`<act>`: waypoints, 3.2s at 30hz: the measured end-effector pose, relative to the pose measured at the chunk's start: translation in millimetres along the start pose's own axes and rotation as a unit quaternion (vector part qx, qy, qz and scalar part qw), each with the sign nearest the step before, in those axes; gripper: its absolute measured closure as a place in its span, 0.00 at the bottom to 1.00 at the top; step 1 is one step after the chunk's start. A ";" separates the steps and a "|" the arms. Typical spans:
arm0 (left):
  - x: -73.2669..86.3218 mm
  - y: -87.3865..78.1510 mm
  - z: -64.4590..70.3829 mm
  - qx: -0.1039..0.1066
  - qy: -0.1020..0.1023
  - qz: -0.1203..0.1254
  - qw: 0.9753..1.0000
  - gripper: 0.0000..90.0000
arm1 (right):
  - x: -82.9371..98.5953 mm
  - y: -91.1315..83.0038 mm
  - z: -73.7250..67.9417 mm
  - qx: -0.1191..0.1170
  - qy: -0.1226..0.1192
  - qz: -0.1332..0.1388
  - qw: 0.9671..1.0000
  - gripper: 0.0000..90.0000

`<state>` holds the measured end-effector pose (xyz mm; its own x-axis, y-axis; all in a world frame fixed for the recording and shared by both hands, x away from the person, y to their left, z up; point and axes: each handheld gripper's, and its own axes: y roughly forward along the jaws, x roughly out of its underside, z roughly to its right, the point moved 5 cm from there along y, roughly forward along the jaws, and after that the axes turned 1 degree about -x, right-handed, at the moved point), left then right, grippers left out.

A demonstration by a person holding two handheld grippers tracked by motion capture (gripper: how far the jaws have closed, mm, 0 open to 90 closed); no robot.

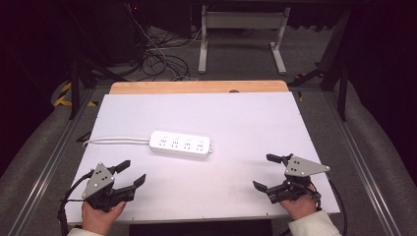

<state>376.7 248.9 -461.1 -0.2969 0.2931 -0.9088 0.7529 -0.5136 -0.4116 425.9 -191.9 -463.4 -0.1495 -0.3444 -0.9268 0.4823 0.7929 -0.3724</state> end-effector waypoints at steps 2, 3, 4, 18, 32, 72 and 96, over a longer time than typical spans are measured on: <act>0.0 -0.6 0.5 0.003 0.011 -0.005 1.000 0.42 | -0.3 -0.3 -0.5 0.000 -0.002 0.002 1.000 0.04; -0.1 -0.2 1.4 0.003 0.014 -0.008 1.000 0.42 | -0.2 -0.4 -0.4 0.000 -0.001 0.002 1.000 0.04; -0.2 0.4 1.8 0.000 0.018 -0.012 1.000 0.42 | 0.1 -0.4 -0.2 0.000 -0.001 0.000 1.000 0.05; -5.2 -3.0 5.3 0.007 0.015 0.003 1.000 0.40 | 0.1 0.8 -2.5 -0.007 -0.007 -0.003 1.000 0.06; -18.7 -1.7 4.8 -0.011 0.025 -0.008 1.000 0.42 | 0.0 1.7 -3.1 -0.006 -0.010 -0.003 1.000 0.06; -85.0 61.3 -17.1 0.000 0.050 -0.100 0.994 0.58 | 0.9 4.5 -3.9 -0.009 -0.014 -0.010 1.000 0.06; -68.6 130.7 -45.1 0.015 -0.015 -0.161 0.987 0.73 | 1.4 4.0 -5.4 -0.016 -0.020 -0.012 1.000 0.09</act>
<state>521.9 198.0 -449.4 -0.5347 0.4215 -0.7324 0.5993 -0.4219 -0.6803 423.0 -186.5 -466.5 -0.1261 -0.3830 -0.9151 0.4517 0.7991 -0.3967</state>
